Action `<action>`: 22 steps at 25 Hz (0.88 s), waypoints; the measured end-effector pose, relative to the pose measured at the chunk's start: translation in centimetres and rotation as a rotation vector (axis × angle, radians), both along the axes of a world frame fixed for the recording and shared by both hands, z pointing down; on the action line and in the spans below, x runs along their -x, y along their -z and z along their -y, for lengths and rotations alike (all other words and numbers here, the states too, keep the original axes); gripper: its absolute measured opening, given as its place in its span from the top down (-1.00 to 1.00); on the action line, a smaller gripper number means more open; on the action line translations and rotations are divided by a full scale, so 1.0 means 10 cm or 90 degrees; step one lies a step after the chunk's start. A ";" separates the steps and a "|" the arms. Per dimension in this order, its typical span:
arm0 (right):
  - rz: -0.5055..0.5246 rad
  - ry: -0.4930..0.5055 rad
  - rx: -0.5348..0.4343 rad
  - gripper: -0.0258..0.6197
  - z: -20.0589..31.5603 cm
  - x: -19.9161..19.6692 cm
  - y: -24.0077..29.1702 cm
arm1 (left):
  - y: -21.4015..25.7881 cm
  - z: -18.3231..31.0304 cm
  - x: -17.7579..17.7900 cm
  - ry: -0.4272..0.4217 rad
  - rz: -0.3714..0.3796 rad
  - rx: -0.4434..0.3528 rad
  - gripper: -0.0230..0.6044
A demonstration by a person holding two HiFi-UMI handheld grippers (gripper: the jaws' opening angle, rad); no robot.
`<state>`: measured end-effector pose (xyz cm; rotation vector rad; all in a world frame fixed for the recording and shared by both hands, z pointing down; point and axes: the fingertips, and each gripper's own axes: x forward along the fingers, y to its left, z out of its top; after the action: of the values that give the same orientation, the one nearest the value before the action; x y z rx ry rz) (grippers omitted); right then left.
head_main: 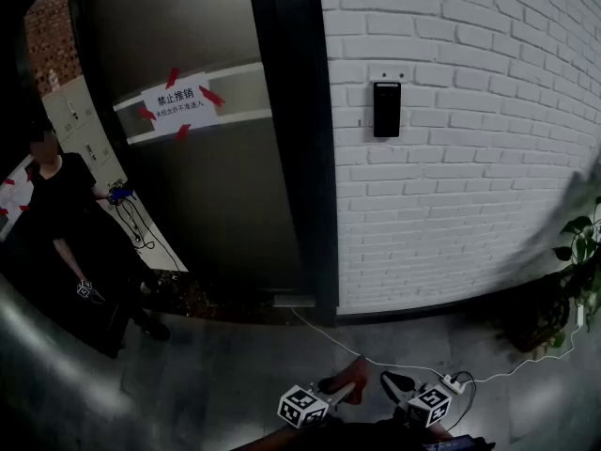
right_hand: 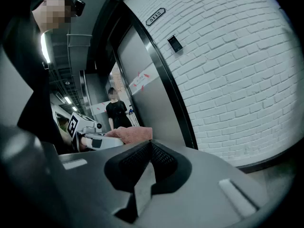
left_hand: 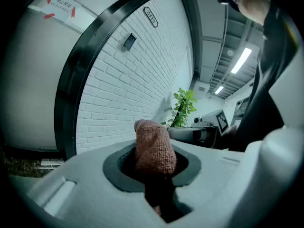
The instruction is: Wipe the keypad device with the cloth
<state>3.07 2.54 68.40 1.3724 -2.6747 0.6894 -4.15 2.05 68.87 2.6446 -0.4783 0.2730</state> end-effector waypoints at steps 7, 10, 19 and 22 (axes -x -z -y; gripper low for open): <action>0.003 -0.002 0.014 0.92 0.06 0.01 -0.05 | -0.08 0.07 0.08 0.012 0.005 0.015 0.68; 0.010 -0.007 0.020 0.92 0.14 -0.05 -0.11 | -0.10 0.13 0.01 0.004 0.009 0.019 0.68; 0.030 0.024 0.010 0.92 0.81 -0.30 -0.14 | -0.10 0.72 -0.22 0.027 0.038 0.014 0.68; 0.025 0.044 -0.016 0.92 1.26 -0.50 0.06 | 0.06 1.17 -0.42 0.057 0.028 -0.012 0.68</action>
<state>8.05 -10.09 67.79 1.2791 -2.7564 0.6850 0.08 -9.67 68.30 2.6312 -0.6135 0.2999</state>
